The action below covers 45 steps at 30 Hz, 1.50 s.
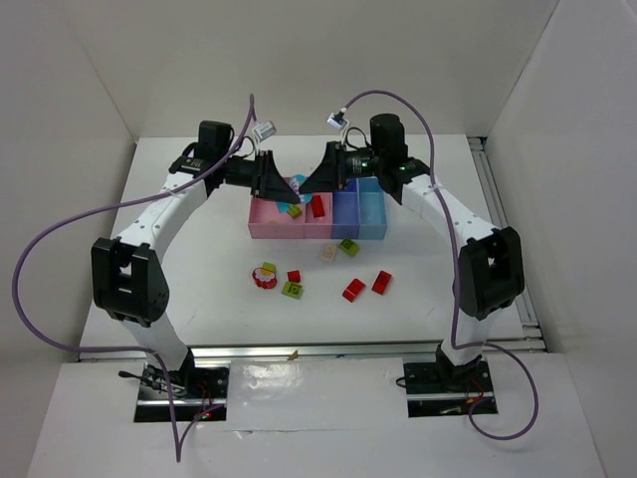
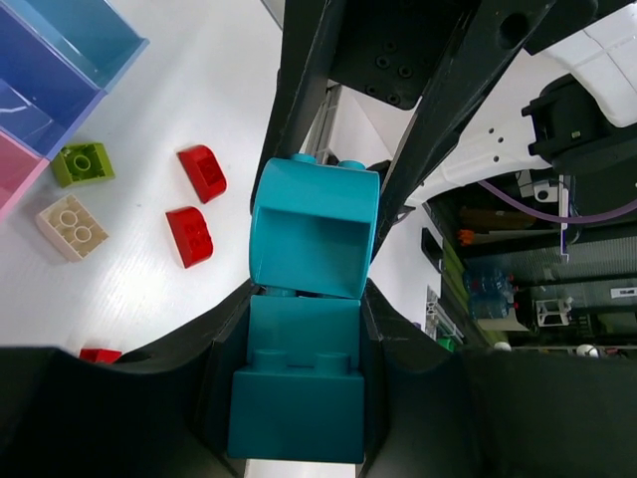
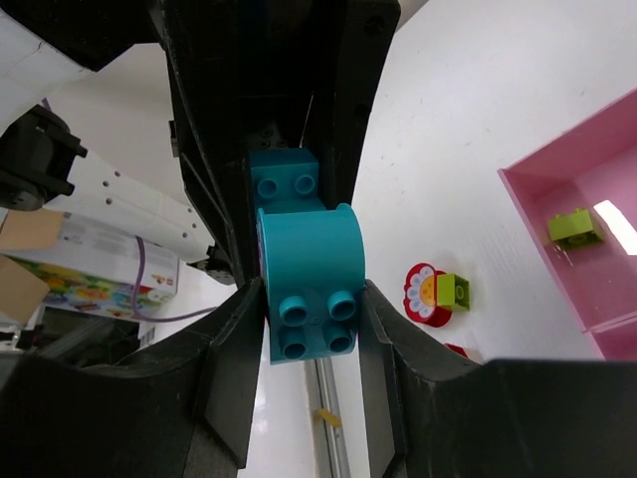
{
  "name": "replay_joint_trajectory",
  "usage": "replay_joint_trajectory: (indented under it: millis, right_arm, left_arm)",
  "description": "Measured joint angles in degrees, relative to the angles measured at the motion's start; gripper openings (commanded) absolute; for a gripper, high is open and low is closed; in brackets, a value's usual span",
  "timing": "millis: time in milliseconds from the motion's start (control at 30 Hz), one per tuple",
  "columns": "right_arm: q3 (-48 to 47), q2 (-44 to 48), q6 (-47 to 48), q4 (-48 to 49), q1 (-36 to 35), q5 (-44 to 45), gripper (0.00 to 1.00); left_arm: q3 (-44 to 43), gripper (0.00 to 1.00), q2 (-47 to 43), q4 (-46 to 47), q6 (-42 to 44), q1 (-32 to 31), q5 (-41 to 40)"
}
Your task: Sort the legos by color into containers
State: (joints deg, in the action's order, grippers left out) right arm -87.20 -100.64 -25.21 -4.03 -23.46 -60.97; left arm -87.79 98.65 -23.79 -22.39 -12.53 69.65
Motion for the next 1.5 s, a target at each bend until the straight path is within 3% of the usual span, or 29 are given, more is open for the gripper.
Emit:
replay_joint_trajectory:
  millis: [33, 133, 167, 467, 700, 900, 1133, 1367, 1433, 1500]
  right_arm:
    - [0.68, 0.13, -0.50, 0.92, 0.00, 0.02, 0.00]
    - [3.28, 0.94, -2.19, 3.80, 0.00, 0.55, 0.00]
    - [3.98, 1.31, -2.62, 4.37, 0.02, 0.87, 0.00]
    - [8.37, 6.73, -4.11, 2.71, 0.57, 12.61, 0.00]
    - [10.23, 10.71, -4.98, -1.31, 6.21, 31.19, 0.00]
    - [9.51, 10.23, -4.94, -9.22, 6.08, 45.59, 0.00]
    - [3.80, 1.75, -2.16, -17.59, 6.01, 61.18, 0.00]
    - [3.10, -4.55, 0.72, -23.19, 5.75, 69.64, 0.06]
    - [3.10, -5.40, 1.16, -23.61, 5.73, 70.75, 0.14]
    - [3.10, -5.79, 1.53, -23.85, 5.70, 71.43, 0.30]
  left_arm:
    - [-0.02, 0.31, 0.00, -0.20, 0.02, 0.02, -0.17]
    - [0.00, 0.03, 0.28, -0.94, 0.22, -0.07, -0.33]
    - [0.00, 0.00, 0.39, -1.22, 0.26, -0.13, -0.31]
    - [-1.05, 0.00, 1.11, -1.92, 1.46, -0.15, -2.69]
    - [-1.49, 0.00, 1.73, -3.72, 1.60, -0.13, -2.62]
    - [-2.58, 0.00, 3.32, -4.35, 1.27, -0.13, -4.94]
    - [-9.49, 0.00, 6.43, -9.42, -0.42, -1.57, -20.87]
    - [-9.33, 0.00, 6.64, -12.55, -0.33, -9.29, -35.89]
    - [-6.99, 0.00, 6.64, -12.76, -0.20, -11.67, -38.71]
    - [-4.57, 0.00, 6.69, -12.66, -0.13, -13.81, -41.88]
